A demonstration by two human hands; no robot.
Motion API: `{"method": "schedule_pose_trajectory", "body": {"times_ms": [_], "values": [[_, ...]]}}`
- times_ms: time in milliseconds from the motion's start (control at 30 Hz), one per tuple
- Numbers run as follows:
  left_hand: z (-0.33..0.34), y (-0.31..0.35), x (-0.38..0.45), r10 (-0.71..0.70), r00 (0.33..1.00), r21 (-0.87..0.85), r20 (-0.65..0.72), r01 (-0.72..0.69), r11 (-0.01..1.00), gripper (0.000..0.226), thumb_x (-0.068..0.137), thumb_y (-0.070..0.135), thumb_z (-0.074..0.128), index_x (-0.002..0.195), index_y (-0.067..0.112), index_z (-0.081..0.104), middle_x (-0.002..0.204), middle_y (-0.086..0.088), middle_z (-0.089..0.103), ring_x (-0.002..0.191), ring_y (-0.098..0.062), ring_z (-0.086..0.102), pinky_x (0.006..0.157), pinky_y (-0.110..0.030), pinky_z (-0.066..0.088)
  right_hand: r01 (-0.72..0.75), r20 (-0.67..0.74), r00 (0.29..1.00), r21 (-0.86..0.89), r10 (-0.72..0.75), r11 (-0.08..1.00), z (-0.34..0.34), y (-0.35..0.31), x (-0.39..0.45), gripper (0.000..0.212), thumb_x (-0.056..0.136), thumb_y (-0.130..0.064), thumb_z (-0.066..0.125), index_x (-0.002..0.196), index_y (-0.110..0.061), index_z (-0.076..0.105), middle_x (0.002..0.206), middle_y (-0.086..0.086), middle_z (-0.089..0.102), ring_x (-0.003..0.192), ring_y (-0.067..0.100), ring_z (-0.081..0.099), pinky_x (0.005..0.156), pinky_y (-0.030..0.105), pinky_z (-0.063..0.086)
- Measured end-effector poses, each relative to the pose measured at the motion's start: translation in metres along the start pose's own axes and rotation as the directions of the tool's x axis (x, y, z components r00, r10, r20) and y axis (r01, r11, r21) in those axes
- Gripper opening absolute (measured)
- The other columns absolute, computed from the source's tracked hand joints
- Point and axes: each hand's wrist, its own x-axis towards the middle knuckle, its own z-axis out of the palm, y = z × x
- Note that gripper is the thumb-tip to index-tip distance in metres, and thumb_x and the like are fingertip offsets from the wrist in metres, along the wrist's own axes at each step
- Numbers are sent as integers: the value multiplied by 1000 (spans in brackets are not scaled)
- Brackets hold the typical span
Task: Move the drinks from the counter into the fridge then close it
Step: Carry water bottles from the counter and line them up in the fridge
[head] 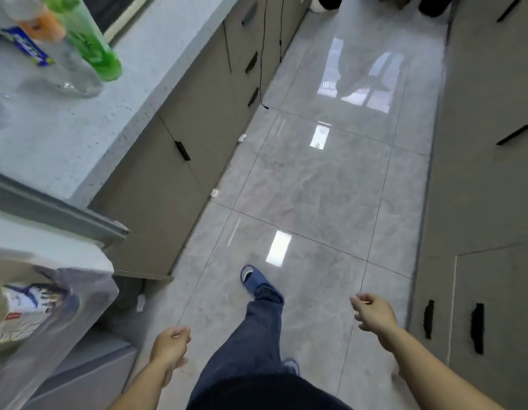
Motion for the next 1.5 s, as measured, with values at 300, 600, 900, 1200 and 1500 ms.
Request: {"method": "schedule_pose_trajectory", "body": {"times_ms": [300, 600, 900, 1200, 1500], "values": [[17, 151, 30, -18, 1000, -185, 5, 19, 983, 20, 96, 23, 54, 93, 6, 64, 91, -11, 63, 82, -26, 60, 67, -30, 52, 192, 129, 977, -210, -167, 959, 8, -206, 71, 17, 95, -29, 62, 96, -13, 66, 75, 8, 62, 63, 23, 54, 56, 32, 48], [25, 267, 34, -7, 997, -451, -73, -27, 892, 14, 97, 27, 55, 101, 17, 64, 101, -2, 65, 91, -21, 63, 60, -25, 51, 320, 319, 928, -419, -193, 850, 38, -337, 155, 18, 93, -28, 65, 94, -9, 64, 76, 10, 63, 58, 24, 54, 50, 29, 46], [28, 287, 12, -330, 907, -648, -262, 88, 757, 20, 95, 33, 58, 95, 14, 67, 95, -9, 68, 82, -26, 66, 71, -37, 58, 538, 534, 815, -550, -225, 639, 101, -475, 230, 20, 85, -30, 71, 81, -11, 65, 62, -1, 55, 65, 22, 50, 59, 24, 35], [26, 298, 2, -480, 813, -844, -329, -24, 536, 15, 89, 29, 70, 93, 15, 73, 86, -9, 72, 69, -29, 65, 63, -37, 55, 840, 859, 447, -308, -248, 447, 200, -581, 116, 3, 92, -15, 66, 92, -13, 69, 78, 4, 66, 72, 18, 59, 72, 28, 46], [-99, 369, -13, -309, 683, -738, -661, -520, 430, 12, 96, 33, 60, 106, 39, 63, 103, 11, 69, 92, -7, 69, 67, -21, 58, 947, 942, -60, 158, -329, 281, 298, -631, -54, 11, 94, -20, 65, 103, -26, 66, 77, -5, 61, 65, -1, 56, 64, 12, 47]]}}
